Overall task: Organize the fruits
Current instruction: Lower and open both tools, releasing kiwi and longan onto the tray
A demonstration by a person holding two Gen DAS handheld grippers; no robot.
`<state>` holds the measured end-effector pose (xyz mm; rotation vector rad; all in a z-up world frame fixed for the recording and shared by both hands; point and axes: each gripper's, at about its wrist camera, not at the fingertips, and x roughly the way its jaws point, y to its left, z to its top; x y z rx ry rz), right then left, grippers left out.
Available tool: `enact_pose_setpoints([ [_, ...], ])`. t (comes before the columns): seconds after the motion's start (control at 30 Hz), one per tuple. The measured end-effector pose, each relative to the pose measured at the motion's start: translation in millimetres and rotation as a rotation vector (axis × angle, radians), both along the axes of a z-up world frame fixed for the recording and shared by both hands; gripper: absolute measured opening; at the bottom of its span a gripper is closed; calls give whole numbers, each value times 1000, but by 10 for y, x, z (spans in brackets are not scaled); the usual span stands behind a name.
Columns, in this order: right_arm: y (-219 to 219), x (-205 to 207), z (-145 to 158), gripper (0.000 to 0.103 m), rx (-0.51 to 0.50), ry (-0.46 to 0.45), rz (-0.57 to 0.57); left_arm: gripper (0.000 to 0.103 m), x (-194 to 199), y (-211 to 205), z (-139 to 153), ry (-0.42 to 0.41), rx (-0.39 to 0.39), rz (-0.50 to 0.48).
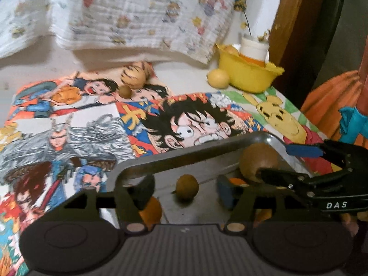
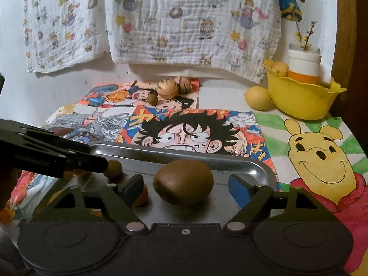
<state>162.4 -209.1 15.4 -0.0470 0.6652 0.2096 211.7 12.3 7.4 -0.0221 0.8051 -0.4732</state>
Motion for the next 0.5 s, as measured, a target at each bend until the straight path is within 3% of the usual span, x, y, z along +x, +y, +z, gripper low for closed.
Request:
enact_pose_setpoints([
  [0.33,35,-391,197,101,46,-58,21,97,-513,151,224,-103,-3,53],
  [0.5,100,-609,230,102,44,-65,66,102,-781,225,237,-127,-3,57],
])
